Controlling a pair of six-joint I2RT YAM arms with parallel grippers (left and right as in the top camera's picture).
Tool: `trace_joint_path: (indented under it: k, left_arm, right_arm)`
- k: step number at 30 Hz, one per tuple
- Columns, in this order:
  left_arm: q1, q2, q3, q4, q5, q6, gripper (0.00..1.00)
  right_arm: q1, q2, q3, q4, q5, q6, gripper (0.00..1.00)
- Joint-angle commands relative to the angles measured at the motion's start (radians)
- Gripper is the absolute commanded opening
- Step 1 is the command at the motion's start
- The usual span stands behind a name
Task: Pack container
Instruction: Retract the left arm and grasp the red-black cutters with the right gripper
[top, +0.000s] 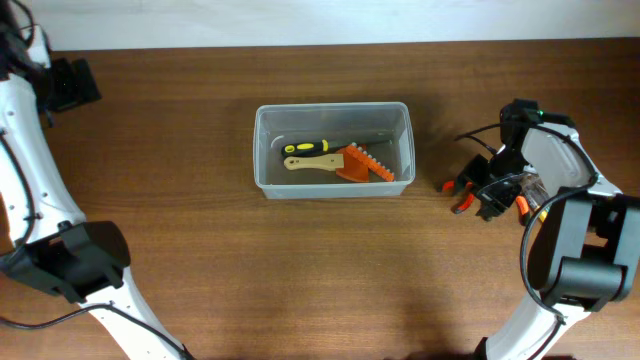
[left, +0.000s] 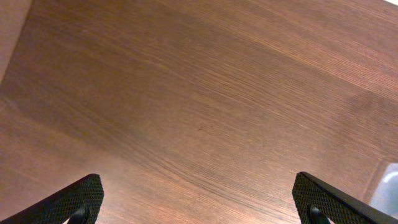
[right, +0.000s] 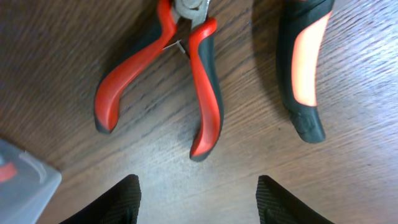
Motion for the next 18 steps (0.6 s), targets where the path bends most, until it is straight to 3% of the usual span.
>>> trace_joint_path:
  k: [1,18]
  left_arm:
    - [0.024,0.001,0.0,0.0,0.011,-0.017,0.99]
    - [0.026,0.001,0.0,0.0,0.011,-0.017,0.99]
  right_arm:
    - [0.001,0.016,0.009,0.018,-0.013,0.062,0.6]
    - [-0.001,0.017,-0.017,0.085,0.095,0.087,0.6]
